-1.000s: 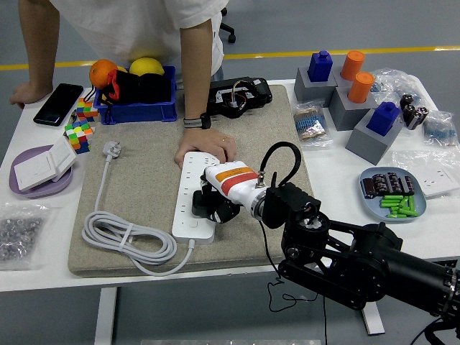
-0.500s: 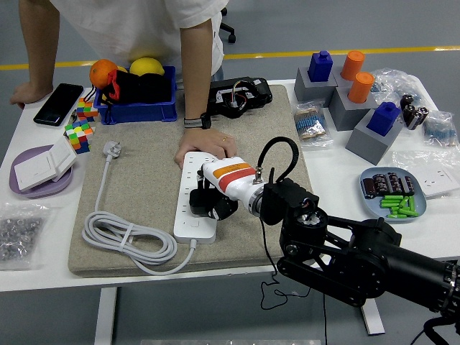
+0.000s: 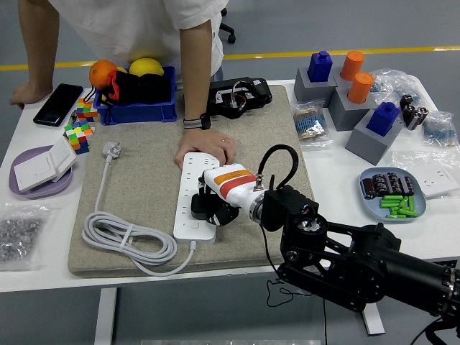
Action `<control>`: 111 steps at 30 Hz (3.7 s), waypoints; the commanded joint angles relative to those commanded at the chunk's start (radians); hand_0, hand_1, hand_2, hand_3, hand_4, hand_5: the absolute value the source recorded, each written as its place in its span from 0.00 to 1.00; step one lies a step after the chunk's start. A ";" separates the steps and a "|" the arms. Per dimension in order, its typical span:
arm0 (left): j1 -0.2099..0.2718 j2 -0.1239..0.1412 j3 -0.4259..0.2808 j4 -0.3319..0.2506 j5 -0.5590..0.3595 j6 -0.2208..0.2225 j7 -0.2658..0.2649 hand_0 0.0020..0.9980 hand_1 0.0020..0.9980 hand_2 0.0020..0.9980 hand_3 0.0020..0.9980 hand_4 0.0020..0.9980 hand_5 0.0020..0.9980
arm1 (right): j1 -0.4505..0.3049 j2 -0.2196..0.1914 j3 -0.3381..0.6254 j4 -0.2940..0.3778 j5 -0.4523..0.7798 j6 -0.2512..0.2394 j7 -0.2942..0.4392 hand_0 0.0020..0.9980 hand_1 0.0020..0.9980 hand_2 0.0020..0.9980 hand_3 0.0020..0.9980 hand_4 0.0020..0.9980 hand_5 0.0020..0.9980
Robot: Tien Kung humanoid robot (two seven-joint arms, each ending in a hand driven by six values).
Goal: Press the white button,pick up the black plug,place it near the board,insert it into the board
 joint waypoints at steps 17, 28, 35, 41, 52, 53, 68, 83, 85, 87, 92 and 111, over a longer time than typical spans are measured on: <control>0.004 -0.001 0.002 0.000 -0.001 0.000 0.001 0.65 0.66 0.65 0.65 0.62 0.01 | -0.002 0.000 0.038 0.032 0.041 0.019 0.022 0.39 0.49 0.54 0.43 0.97 0.09; 0.004 -0.003 -0.004 0.000 0.004 0.000 0.002 0.65 0.66 0.65 0.65 0.62 0.01 | -0.007 0.000 0.049 0.032 0.057 0.029 0.028 0.46 0.57 0.62 0.54 1.00 0.21; 0.004 -0.004 -0.007 0.000 0.007 0.000 0.002 0.65 0.66 0.65 0.65 0.62 0.01 | -0.015 0.000 0.067 0.047 0.073 0.056 0.022 0.49 0.61 0.68 0.74 1.00 0.27; 0.002 -0.005 -0.008 0.000 0.007 0.000 0.001 0.66 0.66 0.65 0.65 0.62 0.01 | -0.040 0.000 0.117 0.104 0.088 0.072 0.045 0.62 0.69 0.72 0.78 1.00 0.28; 0.000 -0.010 -0.015 0.000 0.010 0.000 -0.002 0.66 0.66 0.65 0.65 0.62 0.01 | -0.166 -0.087 0.314 0.268 0.147 0.011 0.193 0.79 0.81 0.81 0.85 1.00 0.39; -0.001 -0.011 -0.015 0.000 0.008 0.000 -0.003 0.66 0.66 0.65 0.65 0.62 0.01 | -0.183 -0.103 0.336 0.281 0.156 0.004 0.211 0.82 0.83 0.82 0.86 1.00 0.49; -0.006 -0.018 -0.030 0.000 0.012 -0.001 -0.008 0.66 0.66 0.65 0.65 0.62 0.01 | -0.495 -0.241 0.735 0.328 0.448 -0.103 0.625 0.89 0.88 0.85 0.87 1.00 0.68; 0.011 -0.019 -0.034 0.000 0.027 -0.003 -0.009 0.66 0.66 0.65 0.65 0.62 0.01 | -0.683 -0.145 1.062 0.374 0.532 -0.074 0.744 0.90 0.88 0.84 0.86 1.00 0.84; 0.014 -0.016 -0.037 0.000 0.028 -0.001 -0.012 0.66 0.66 0.65 0.65 0.62 0.01 | -0.705 -0.134 1.106 0.383 0.547 -0.061 0.761 0.90 0.88 0.84 0.86 1.00 0.84; 0.014 -0.015 -0.032 0.000 0.022 -0.001 -0.015 0.66 0.66 0.65 0.65 0.62 0.01 | -0.722 -0.130 1.141 0.392 0.555 -0.051 0.775 0.90 0.88 0.84 0.86 1.00 0.84; 0.013 -0.014 -0.024 0.000 0.017 -0.002 -0.020 0.66 0.66 0.65 0.65 0.62 0.01 | -0.745 -0.136 1.209 0.414 0.551 -0.041 0.798 0.91 0.88 0.85 0.87 1.00 0.85; -0.001 -0.016 -0.051 0.000 0.041 -0.001 -0.008 0.65 0.66 0.65 0.65 0.62 0.01 | -0.725 -0.154 1.215 0.426 0.527 -0.053 0.789 0.91 0.88 0.86 0.88 1.00 0.86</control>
